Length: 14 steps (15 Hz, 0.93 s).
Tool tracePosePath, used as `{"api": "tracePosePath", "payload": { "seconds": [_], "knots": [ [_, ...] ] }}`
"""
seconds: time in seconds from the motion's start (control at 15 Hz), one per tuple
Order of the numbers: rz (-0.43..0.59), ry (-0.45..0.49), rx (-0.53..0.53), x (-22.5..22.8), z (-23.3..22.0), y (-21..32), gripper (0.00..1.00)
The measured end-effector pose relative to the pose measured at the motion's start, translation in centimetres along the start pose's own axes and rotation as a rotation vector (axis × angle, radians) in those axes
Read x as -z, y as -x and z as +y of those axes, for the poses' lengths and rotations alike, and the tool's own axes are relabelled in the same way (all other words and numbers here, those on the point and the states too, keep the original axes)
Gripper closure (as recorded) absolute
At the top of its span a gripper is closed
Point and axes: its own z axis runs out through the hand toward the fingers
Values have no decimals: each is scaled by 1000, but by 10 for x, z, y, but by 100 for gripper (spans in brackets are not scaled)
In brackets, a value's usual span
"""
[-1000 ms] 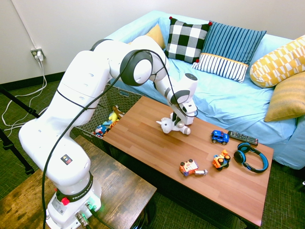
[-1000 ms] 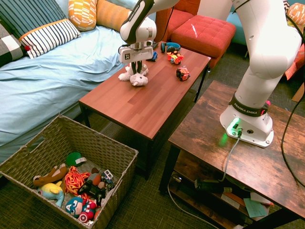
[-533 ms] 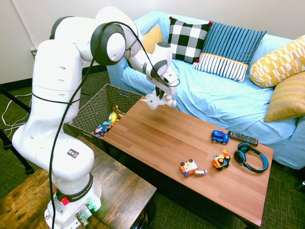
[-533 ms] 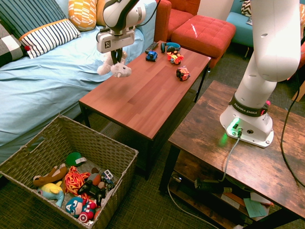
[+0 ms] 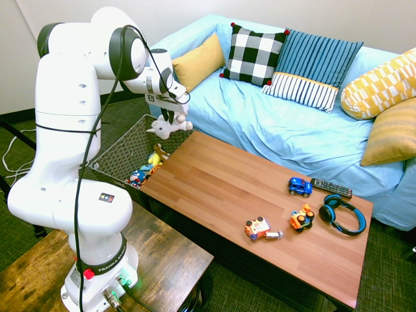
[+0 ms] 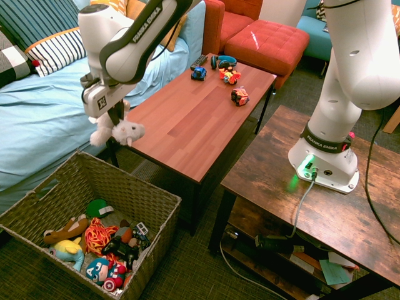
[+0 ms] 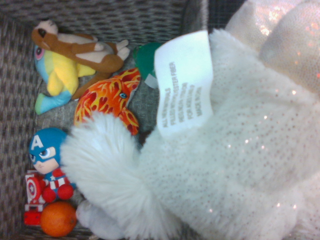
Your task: Put the stuffed toy in the basket
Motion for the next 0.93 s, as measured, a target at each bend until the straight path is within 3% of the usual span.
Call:
{"api": "tracePosePath", "payload": {
  "seconds": [0.27,0.33,0.93],
  "knots": [
    [-30,13,73,-64,-48,54,100],
    [-31,17,82,-76,-54,63,0],
    [-26,34,76,-90,-59,57,0]
  ]
}}
